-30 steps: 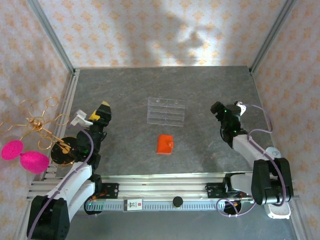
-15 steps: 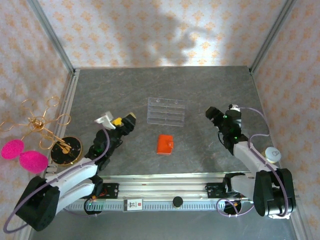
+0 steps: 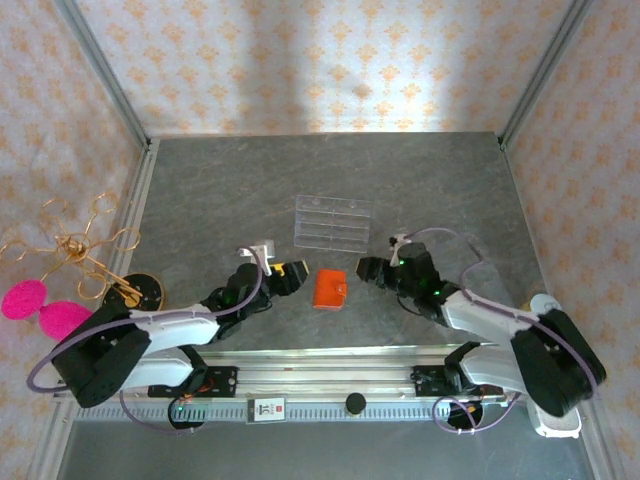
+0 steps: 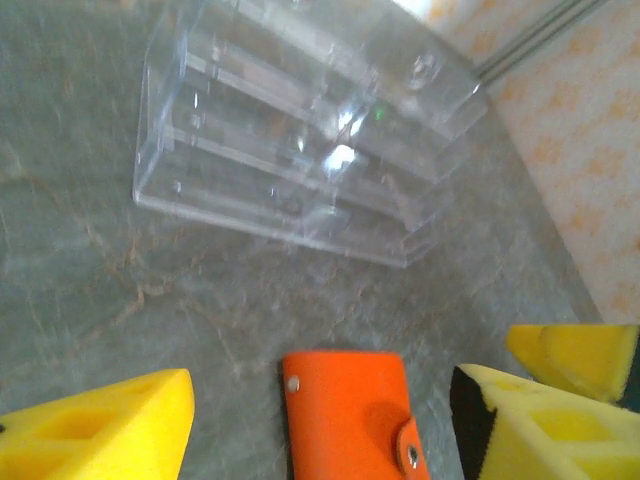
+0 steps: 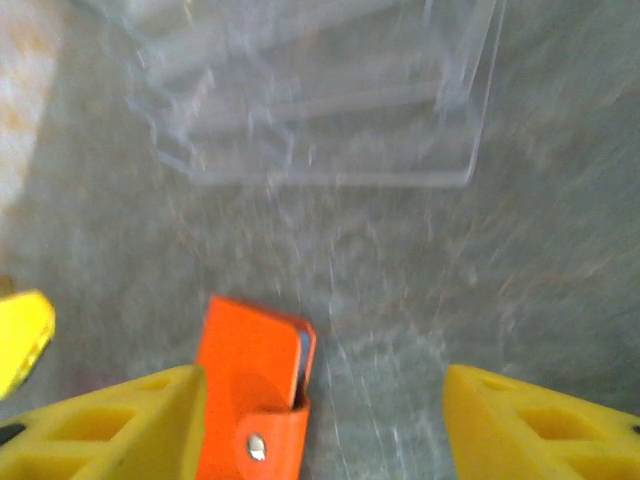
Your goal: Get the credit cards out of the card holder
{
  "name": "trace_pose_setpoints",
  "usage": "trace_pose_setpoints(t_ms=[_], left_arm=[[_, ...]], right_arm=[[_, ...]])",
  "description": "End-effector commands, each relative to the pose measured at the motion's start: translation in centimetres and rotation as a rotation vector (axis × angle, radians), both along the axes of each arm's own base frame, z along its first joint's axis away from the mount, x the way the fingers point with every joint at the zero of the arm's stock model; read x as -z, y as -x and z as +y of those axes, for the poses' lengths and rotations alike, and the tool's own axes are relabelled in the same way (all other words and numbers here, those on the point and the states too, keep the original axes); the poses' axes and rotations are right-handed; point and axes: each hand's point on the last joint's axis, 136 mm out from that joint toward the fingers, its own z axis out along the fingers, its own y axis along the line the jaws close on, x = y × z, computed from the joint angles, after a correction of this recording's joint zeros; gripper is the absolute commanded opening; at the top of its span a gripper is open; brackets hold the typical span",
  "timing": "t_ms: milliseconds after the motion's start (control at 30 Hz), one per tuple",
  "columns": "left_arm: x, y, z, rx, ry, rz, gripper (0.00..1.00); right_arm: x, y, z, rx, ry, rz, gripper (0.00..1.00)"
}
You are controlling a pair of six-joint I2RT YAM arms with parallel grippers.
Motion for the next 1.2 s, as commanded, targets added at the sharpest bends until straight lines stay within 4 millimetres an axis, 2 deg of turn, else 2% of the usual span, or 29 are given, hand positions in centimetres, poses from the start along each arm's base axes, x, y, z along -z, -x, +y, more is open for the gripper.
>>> trace_pose_setpoints(t_ms=[0,167,267,333,533,700,800,900,967,1033,1100,1167], left_arm=[[0.6,1.0,-1.9,0.094,0.072,0.037,0.62],[1.7,1.6,-3.8,0.171,0.143,0.09,0.54],[2.0,1.7,-4.3,0.194,0.153,0.101,0.45],[1.9,1.7,-4.4,0.201,0.15,0.101,0.44],[1.9,2.0,-3.6,0.185,0.121,0.095,0.44],[1.6,2.5,-2.8,0.172,0.117,0.08,0.44],[1.5,2.8,-2.5,0.172,0.11,0.072,0.46],[1.2,3.0,-2.1,0.167,0.112,0.059,0.5],[1.1,3.2,-1.7,0.16,0.114,0.052,0.52],[0.9,3.4,-1.5,0.153,0.116,0.047,0.54],[0.6,3.4,-1.3,0.147,0.117,0.041,0.55],[0.0,3.4,-1.0,0.136,0.128,0.03,0.55]], right_arm=[[0.6,0.0,1.9,-0.037,-0.015,0.022,0.6],[1.8,-0.5,3.4,-0.061,0.025,0.053,0.52],[2.1,-0.6,4.4,-0.087,0.025,0.062,0.48],[2.3,-0.7,5.0,-0.097,0.029,0.065,0.45],[4.1,-0.7,5.3,-0.097,0.071,0.111,0.42],[4.4,-0.3,6.6,-0.15,0.063,0.121,0.38],[5.0,-0.2,7.0,-0.177,0.069,0.135,0.31],[5.3,0.0,7.3,-0.195,0.078,0.143,0.29],[5.5,0.1,7.4,-0.208,0.083,0.143,0.29],[5.2,0.1,7.5,-0.217,0.075,0.14,0.34],[4.8,0.1,7.6,-0.212,0.065,0.133,0.38],[4.1,0.0,7.4,-0.196,0.051,0.117,0.38]])
